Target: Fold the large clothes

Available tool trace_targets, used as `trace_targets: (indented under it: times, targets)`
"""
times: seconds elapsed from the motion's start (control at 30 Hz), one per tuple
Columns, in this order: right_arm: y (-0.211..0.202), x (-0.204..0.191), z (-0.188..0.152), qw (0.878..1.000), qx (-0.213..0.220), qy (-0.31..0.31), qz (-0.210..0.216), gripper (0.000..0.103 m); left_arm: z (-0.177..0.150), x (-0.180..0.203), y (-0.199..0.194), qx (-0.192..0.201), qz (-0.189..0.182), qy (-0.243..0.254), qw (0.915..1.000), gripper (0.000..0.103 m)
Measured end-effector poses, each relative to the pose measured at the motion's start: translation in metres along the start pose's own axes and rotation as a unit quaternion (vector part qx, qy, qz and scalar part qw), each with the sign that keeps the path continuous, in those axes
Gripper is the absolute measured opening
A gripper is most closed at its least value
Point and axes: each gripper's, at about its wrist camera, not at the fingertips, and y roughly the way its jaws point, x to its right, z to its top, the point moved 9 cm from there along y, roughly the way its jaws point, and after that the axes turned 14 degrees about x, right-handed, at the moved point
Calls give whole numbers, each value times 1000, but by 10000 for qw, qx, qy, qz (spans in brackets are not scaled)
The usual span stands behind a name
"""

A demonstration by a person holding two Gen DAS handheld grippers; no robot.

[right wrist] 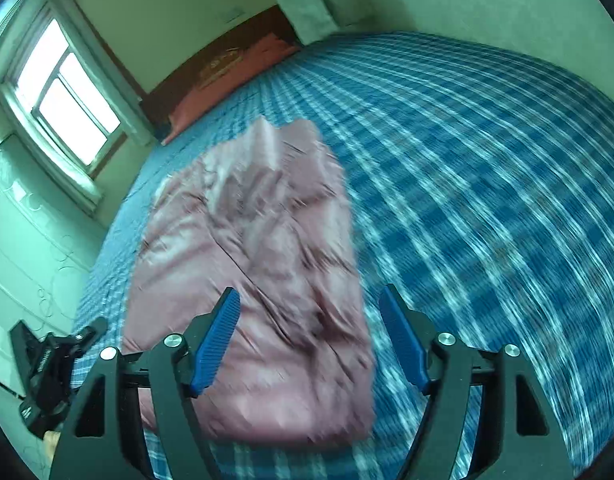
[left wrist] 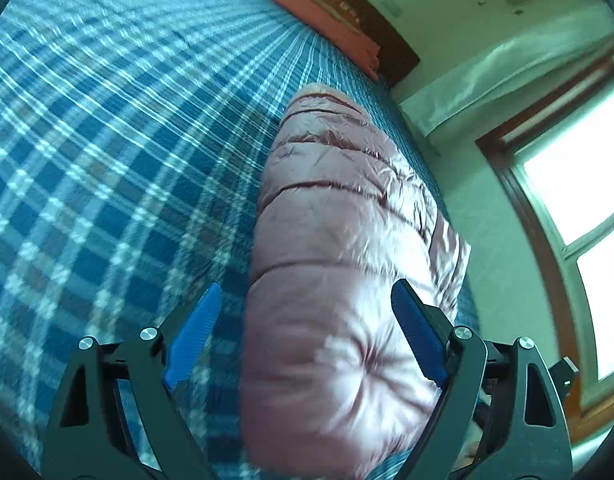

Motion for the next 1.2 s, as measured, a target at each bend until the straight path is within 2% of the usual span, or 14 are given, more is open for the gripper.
trace_targets:
  times: [0.1, 0.17, 0.2, 0.27, 0.4, 0.47, 0.53, 0.6, 0.63, 0.77, 0.97, 1.1, 1.2]
  targets:
    - [27, 2, -2, 9997, -217, 130, 7, 72, 0, 0, 23, -235, 81, -127, 9996, 86]
    - [44, 12, -8, 9989, -339, 308, -79, 71, -6, -7, 35, -352, 296, -216, 9987, 86]
    - [48, 13, -12, 9985, -384, 379, -54, 60, -11, -9, 37, -392, 362, -266, 9982, 85]
    - [58, 24, -23, 9964, -491, 694, 44, 51, -21, -14, 44, -496, 455, -389, 9970, 81]
    - [67, 40, -33, 9933, -412, 1063, 200, 49, -29, -15, 56, -364, 726, 2, 9967, 77]
    - [68, 39, -32, 9940, -373, 999, 224, 49, -31, -14, 57, -333, 738, 126, 9966, 77]
    - [64, 37, -29, 9956, -377, 835, 216, 51, -29, -13, 54, -371, 629, 167, 9972, 77]
    - [55, 35, -24, 9960, -514, 726, 64, 66, -24, -14, 48, -507, 541, 124, 9972, 77]
    - [52, 32, -18, 9962, -522, 697, 26, 68, -18, -16, 40, -501, 552, 59, 9972, 77]
    - [36, 17, 16, 9969, -210, 727, 217, 76, 14, -15, 33, -191, 476, -221, 9984, 83]
    - [79, -1, 53, 9970, -208, 709, 248, 77, 31, 3, 73, -482, 362, -683, 9958, 84]
    - [107, 8, 55, 9966, -294, 769, 97, 77, 38, 11, 98, -507, 463, -514, 9963, 86]
    - [127, 19, 43, 9927, -559, 1050, 196, 77, 34, 5, 113, -622, 640, -506, 9947, 87]
